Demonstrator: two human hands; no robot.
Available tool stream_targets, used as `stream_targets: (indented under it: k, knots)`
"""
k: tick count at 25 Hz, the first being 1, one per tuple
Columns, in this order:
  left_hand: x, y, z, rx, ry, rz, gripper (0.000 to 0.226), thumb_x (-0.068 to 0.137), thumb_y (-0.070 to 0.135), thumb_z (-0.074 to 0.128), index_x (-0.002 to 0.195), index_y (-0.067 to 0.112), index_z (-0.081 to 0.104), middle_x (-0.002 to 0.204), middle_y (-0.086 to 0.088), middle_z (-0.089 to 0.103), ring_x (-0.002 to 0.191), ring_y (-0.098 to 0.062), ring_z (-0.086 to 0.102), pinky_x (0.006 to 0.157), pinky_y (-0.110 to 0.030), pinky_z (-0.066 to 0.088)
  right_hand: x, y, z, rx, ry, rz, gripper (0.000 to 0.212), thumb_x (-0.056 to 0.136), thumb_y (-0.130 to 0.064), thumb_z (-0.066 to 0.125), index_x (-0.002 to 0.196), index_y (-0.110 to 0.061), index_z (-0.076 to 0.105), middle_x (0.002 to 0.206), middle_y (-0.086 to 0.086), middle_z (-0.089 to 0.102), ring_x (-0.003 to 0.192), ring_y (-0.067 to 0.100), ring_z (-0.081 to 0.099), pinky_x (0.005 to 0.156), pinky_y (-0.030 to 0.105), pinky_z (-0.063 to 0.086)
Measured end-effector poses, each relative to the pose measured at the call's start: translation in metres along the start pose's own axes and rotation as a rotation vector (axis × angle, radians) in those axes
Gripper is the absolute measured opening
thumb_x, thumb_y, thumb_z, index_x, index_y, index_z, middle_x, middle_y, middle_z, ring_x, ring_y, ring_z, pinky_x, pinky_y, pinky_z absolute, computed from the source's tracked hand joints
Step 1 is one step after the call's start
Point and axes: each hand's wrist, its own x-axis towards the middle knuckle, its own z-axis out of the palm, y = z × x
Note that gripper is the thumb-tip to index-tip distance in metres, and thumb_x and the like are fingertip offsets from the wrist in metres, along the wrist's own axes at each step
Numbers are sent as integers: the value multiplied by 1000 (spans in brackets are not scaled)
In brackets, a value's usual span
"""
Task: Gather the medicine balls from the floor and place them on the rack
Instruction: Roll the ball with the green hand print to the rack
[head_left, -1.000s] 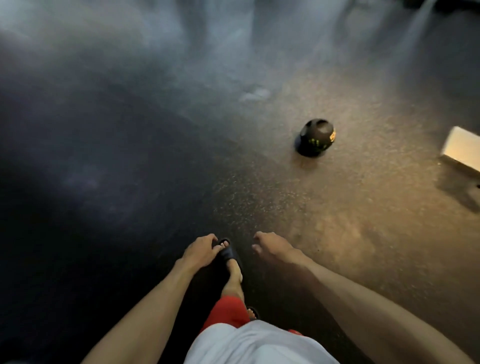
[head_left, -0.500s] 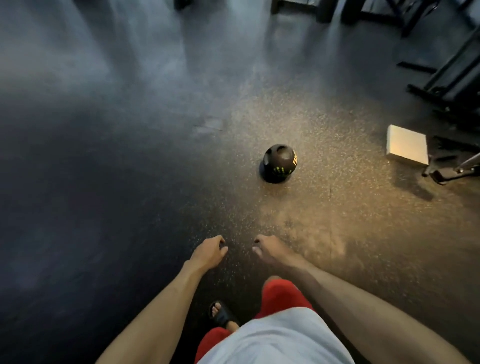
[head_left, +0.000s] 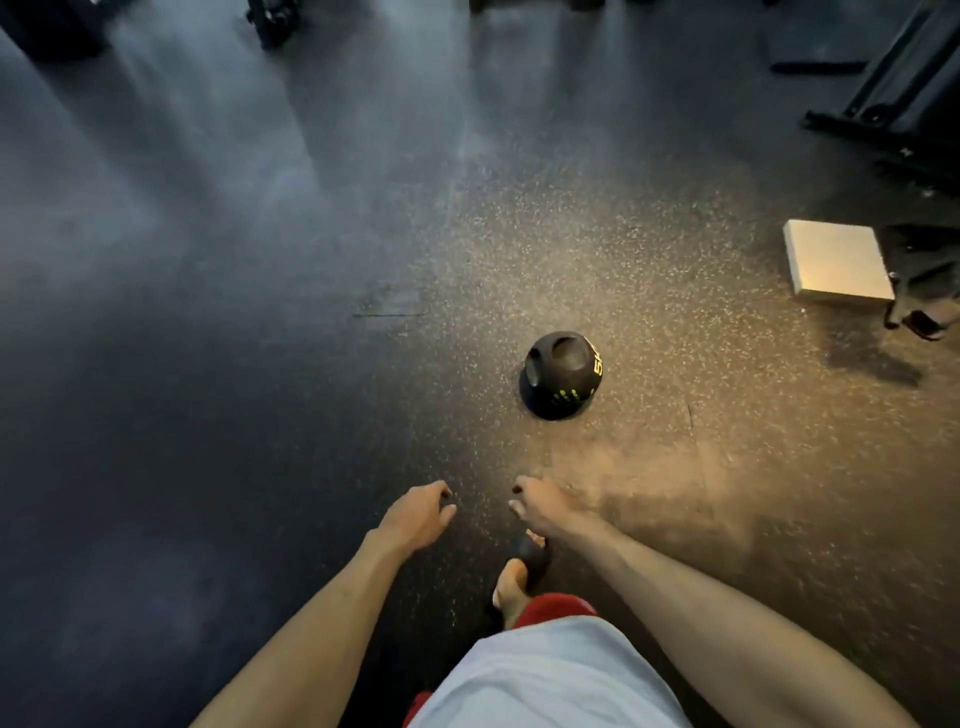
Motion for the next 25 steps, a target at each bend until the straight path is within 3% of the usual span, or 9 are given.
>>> stream_targets:
  k: [7,12,18,25]
  knots:
    - [139,32,-134,28,-21,15,35,102,33,52,133,17,54,118,-8,67,102,-20,66,90,-37,54,120,-22,-129,50,15,23,31,101,-34,51,124,-15,60,121,11,67,111,30,64,88,38,53]
    - [261,55,-206,124,-104,93,37,101,34,52,134,17,55,124,-9,66,112,-25,64,98,-43,51,212,-21,-194,148,27,121,36,101,-35,50,128,-13,58,126,11,65,116,32,62,94,40,52]
    - [427,93,-299,356,-273,310,37,100,33,53,132,15,57,129,-10,65,119,-29,61,98,-38,49,311,-24,-268,395,151,422,34,99,-35,52,123,-12,60,122,18,68,116,38,62,91,41,50]
    - [559,195,-366,722,-440,604,36,102,31,49,134,14,56,126,-15,66,120,-32,61,96,-36,47,361,-25,-325,695,294,774,38,100,-34,52,133,-17,56,129,21,63,121,39,59,94,39,48]
